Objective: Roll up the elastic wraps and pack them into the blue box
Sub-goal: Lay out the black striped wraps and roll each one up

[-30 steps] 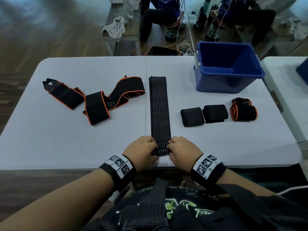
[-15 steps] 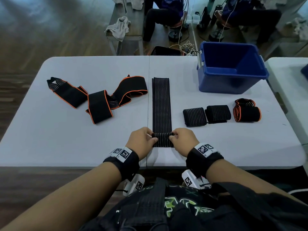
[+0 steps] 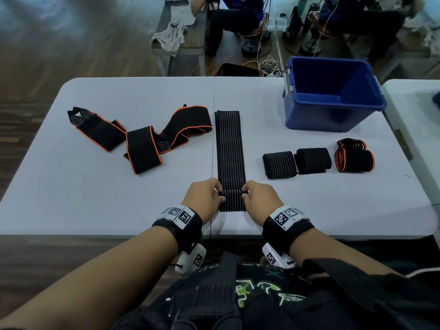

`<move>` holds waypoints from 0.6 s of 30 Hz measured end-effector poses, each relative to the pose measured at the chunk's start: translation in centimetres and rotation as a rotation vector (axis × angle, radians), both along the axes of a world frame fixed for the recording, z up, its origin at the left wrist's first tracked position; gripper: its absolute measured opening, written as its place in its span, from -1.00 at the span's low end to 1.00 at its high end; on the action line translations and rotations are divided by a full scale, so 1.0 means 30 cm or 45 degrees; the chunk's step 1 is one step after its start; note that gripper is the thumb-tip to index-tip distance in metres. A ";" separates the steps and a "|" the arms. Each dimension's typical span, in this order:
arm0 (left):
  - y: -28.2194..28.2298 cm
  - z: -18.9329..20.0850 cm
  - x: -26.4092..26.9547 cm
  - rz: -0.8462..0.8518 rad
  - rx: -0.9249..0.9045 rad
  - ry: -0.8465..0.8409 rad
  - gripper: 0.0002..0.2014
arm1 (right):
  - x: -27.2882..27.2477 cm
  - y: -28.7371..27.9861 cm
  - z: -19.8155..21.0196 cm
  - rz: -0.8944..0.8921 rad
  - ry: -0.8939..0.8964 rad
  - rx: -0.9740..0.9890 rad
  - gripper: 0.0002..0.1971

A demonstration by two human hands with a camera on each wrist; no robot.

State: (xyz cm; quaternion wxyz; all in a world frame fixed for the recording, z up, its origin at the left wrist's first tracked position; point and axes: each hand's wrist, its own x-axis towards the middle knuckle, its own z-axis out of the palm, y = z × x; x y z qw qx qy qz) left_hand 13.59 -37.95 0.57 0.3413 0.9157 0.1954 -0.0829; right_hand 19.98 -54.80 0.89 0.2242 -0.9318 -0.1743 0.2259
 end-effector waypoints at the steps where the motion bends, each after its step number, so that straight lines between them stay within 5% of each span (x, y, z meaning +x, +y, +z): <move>1: 0.000 0.000 -0.001 -0.061 0.057 0.002 -0.85 | -0.001 0.001 0.001 0.038 -0.016 -0.034 -0.75; 11: 0.024 0.028 -0.025 -0.518 0.390 0.062 -0.43 | 0.033 -0.035 0.027 0.461 -0.058 -0.293 -0.49; 18: 0.033 0.014 -0.042 -0.509 0.289 -0.010 -0.61 | 0.035 -0.052 0.032 0.414 0.050 -0.167 -0.42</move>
